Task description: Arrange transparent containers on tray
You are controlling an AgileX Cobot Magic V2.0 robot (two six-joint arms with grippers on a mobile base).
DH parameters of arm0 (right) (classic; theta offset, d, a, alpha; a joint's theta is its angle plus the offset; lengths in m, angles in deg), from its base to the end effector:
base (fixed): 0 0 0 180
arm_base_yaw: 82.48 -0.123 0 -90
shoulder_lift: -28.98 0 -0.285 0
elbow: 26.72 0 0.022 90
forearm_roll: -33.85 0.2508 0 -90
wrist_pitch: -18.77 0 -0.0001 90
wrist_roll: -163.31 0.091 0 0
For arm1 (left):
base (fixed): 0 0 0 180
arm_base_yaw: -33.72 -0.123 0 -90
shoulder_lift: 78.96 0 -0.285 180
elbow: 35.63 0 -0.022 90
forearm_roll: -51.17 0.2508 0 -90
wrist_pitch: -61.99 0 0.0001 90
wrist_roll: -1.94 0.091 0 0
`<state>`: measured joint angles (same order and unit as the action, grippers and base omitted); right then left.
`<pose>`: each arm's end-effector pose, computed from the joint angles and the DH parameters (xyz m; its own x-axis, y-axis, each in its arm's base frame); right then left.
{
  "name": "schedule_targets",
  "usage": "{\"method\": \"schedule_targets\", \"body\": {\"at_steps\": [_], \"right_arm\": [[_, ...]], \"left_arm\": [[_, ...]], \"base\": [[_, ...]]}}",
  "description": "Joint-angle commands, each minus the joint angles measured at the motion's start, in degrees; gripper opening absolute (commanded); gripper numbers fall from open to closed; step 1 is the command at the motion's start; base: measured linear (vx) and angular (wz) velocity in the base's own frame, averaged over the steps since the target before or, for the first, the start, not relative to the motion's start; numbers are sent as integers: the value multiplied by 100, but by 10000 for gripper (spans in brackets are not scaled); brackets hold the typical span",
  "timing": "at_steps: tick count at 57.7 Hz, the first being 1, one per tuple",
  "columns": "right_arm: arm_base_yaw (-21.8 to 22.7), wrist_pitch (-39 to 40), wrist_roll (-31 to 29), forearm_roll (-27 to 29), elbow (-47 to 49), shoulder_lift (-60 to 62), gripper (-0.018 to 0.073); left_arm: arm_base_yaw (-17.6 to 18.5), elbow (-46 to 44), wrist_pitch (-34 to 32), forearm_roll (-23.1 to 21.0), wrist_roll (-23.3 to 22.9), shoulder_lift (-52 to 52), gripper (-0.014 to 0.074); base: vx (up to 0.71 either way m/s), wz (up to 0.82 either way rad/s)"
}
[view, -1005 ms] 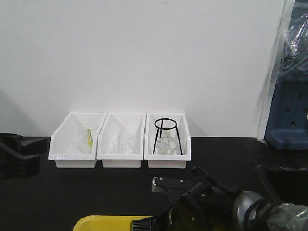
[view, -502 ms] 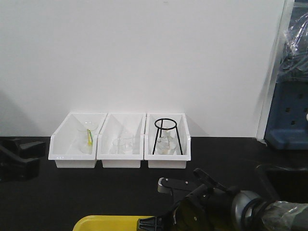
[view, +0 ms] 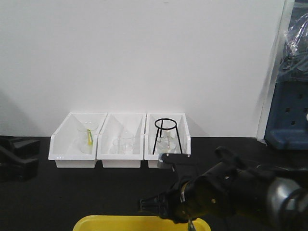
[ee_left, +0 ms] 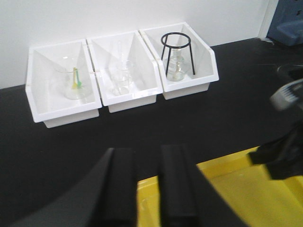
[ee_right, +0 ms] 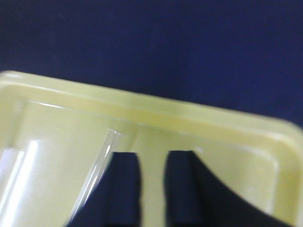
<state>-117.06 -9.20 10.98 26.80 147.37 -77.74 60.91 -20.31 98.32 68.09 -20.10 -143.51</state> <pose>0.3156 0.2112 0.2497 -0.7867 -0.0992 -0.6093 -0.2674 0.9444 0.1916 0.1866 -0.0782 0.4081 -0.4167 0.0548 -0.9074 0.2538 0.9655 -0.0583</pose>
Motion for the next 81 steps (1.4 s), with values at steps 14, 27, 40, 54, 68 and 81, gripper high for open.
{"method": "schedule_targets", "body": {"at_steps": [14, 27, 40, 54, 68, 81], "right_arm": [[13, 316, -2293, 89, -159, 2854, -12], [13, 1756, -2575, 185, -2185, 4950, -11], [18, 2797, -2575, 180, -3784, 6067, -11], [18, 3009, -2575, 191, -4064, 6143, -11], [18, 3009, -2575, 191, -4064, 6143, -11], [18, 3009, -2575, 191, -4064, 6143, -11]], "left_arm": [[28, 436, -246, 182, 474, 659, -9], [28, 2000, -870, -299, 586, 2071, -8], [28, 2768, -1021, -395, 568, 3000, -8], [28, 2850, -831, -395, 568, 3103, -8], [28, 2850, -819, -395, 568, 3103, -8], [28, 2850, -825, -395, 568, 3103, -8]], "base": [[0, 0], [0, 0], [0, 0], [0, 0], [0, 0], [0, 0]]}}
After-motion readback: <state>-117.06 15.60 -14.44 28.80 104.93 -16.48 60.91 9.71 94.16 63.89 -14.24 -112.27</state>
